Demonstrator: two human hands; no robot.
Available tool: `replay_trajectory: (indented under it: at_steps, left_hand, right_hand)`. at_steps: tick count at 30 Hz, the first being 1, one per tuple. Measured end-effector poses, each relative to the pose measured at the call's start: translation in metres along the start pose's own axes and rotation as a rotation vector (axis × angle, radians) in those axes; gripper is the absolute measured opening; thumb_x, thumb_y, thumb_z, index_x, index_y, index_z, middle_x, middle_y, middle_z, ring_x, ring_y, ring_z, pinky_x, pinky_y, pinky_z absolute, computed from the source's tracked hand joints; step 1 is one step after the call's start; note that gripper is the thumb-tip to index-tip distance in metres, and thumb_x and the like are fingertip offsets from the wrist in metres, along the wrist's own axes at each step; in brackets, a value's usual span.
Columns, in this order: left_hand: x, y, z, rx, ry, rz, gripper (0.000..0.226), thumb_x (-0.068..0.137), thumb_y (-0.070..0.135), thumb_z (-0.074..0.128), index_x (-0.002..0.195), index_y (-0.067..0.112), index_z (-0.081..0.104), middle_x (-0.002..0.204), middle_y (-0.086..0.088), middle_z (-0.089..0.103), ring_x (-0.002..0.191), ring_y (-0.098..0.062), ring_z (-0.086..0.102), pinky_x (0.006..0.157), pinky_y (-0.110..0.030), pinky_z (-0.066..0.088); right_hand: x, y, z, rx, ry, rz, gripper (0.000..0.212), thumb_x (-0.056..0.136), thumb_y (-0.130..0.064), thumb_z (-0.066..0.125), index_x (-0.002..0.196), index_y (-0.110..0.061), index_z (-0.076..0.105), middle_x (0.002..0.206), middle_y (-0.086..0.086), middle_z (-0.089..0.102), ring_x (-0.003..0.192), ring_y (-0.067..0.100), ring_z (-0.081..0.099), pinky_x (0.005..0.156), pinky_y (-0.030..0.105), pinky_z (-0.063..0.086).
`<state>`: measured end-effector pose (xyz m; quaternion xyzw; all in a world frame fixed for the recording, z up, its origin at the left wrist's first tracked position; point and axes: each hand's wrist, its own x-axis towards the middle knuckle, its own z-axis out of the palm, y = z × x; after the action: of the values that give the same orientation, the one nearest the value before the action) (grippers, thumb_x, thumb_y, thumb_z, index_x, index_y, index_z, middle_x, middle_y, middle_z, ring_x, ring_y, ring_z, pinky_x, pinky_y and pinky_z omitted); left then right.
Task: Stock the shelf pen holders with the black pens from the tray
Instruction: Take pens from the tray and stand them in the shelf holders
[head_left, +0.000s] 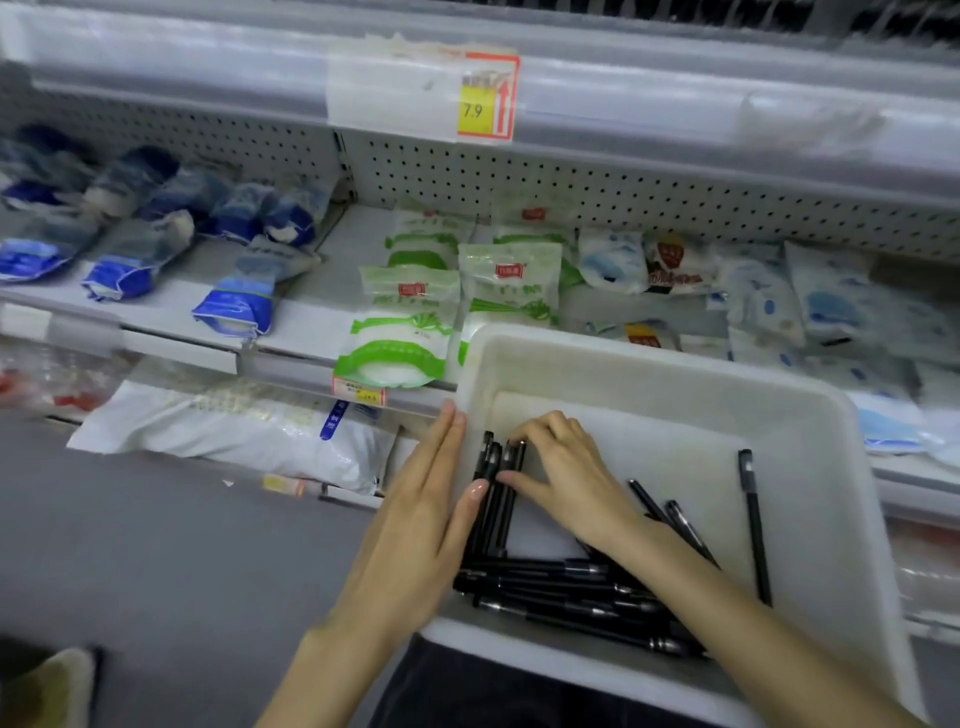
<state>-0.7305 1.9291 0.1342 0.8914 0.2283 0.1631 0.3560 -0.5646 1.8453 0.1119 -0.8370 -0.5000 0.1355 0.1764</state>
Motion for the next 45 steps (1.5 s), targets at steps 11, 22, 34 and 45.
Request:
replay_trajectory:
  at_steps: [11,22,34,45]
  left_hand:
    - [0.000,-0.002,0.002,-0.043,0.012,-0.001,0.066,0.094,0.054,0.023,0.153,0.024,0.014,0.157,0.024,0.003,0.141,0.012,0.002,0.108,-0.003,0.003]
    - [0.010,0.006,-0.008,-0.035,0.105,0.020,0.066,0.094,0.057,0.024,0.152,0.024,0.021,0.154,0.030,0.006,0.142,0.010,0.005,0.113,-0.009,0.004]
    - [0.109,0.175,-0.061,0.175,0.249,0.644,0.058,0.101,0.042,0.029,0.148,0.009,0.032,0.156,-0.001,0.027,0.143,-0.009,0.023,0.116,-0.026,0.017]
    - [0.172,0.240,-0.049,0.594,0.240,0.713,0.063,0.100,0.048,0.027,0.147,0.007,0.034,0.152,-0.008,0.035,0.139,-0.016,0.028,0.116,-0.031,0.011]
  right_hand:
    - [0.000,0.003,0.012,-0.066,-0.003,0.012,0.055,0.087,-0.049,0.059,0.130,-0.017,0.048,0.123,0.000,0.044,0.119,0.019,0.038,0.096,0.029,0.029]
    - [-0.018,-0.027,-0.017,1.111,0.007,0.262,0.025,0.079,0.005,0.070,0.087,-0.012,0.055,0.074,0.006,0.063,0.063,0.010,0.064,0.061,0.029,0.057]
    - [-0.094,-0.009,-0.331,0.664,1.114,-0.243,0.024,0.075,-0.021,0.078,0.084,-0.023,0.056,0.071,-0.011,0.067,0.071,0.012,0.068,0.061,0.024,0.055]
    - [-0.065,0.042,-0.430,0.520,1.238,-0.216,0.030,0.078,-0.020,0.078,0.084,-0.022,0.048,0.077,-0.004,0.056,0.071,0.008,0.061,0.060,0.026,0.057]
